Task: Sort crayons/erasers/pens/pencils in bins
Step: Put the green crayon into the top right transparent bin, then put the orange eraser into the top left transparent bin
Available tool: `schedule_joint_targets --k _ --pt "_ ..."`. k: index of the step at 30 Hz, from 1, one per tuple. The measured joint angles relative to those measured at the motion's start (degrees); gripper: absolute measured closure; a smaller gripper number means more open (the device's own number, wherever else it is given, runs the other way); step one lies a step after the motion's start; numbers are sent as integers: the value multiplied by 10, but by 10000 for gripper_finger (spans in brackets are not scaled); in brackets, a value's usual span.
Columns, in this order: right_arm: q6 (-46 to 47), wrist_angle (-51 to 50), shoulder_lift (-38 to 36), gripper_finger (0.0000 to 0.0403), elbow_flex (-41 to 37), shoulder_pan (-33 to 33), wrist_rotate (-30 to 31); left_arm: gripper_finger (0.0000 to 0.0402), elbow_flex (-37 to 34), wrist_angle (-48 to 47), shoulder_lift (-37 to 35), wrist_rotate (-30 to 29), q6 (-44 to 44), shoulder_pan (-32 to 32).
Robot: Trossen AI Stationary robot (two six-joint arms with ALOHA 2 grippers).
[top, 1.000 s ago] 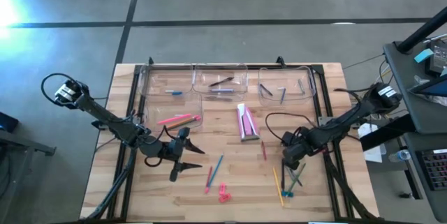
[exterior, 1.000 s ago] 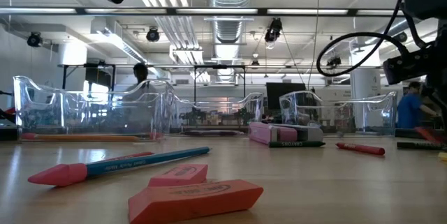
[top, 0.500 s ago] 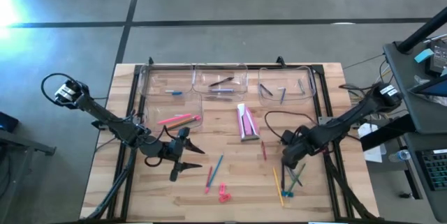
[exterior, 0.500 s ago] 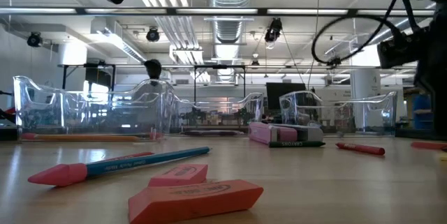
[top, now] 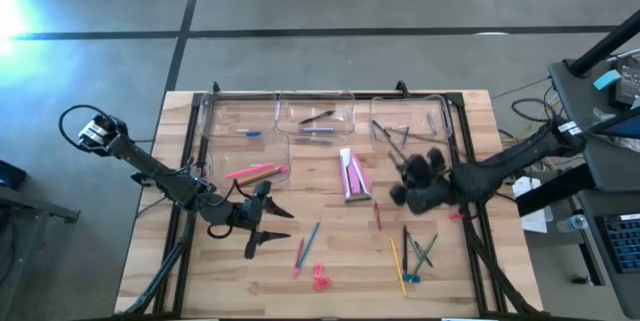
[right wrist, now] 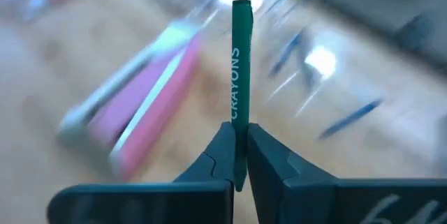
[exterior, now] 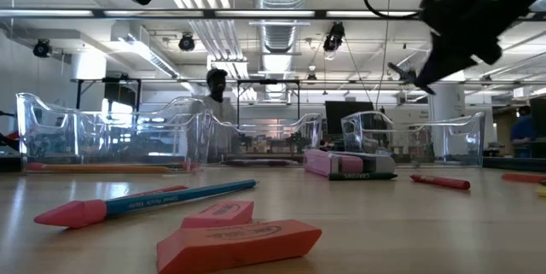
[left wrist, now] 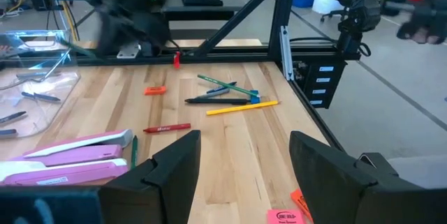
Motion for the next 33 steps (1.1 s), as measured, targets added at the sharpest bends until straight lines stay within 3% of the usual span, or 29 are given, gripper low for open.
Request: schedule_joint_targets --k 4,11,16,26,30,33 --pt "-94 23 -32 390 5 -104 22 196 0 0 0 0 0 0" --pt "-243 94 -57 390 3 -310 -104 196 0 1 -1 0 -2 0" --pt "-287 116 -52 370 3 -395 -180 196 0 0 0 0 -4 0" --pt "-302 98 -56 248 11 -420 -199 196 0 0 0 0 -11 0" --pt "-306 54 -61 226 32 -403 -269 196 0 -2 0 0 -17 0" --pt "-297 28 -67 225 34 -353 -337 196 0 -5 0 0 -17 0"
